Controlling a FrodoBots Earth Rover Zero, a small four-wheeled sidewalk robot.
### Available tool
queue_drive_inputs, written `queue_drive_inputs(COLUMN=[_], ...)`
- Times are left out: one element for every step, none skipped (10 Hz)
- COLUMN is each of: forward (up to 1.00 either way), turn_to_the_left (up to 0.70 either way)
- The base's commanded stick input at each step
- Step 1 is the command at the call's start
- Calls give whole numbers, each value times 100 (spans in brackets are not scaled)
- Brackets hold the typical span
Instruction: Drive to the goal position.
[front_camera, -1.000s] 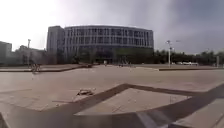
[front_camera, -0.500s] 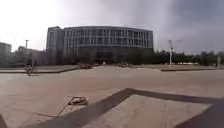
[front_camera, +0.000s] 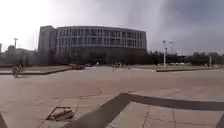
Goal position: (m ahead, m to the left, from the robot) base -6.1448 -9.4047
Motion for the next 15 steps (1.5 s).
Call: queue_drive_inputs(forward=[100,100,100,100,100,100,100,100,100,100,100,100,100,100,100], turn_to_the_left=[0,1,24,38,36,17,0,0,0,0,0,0,1,26,40])
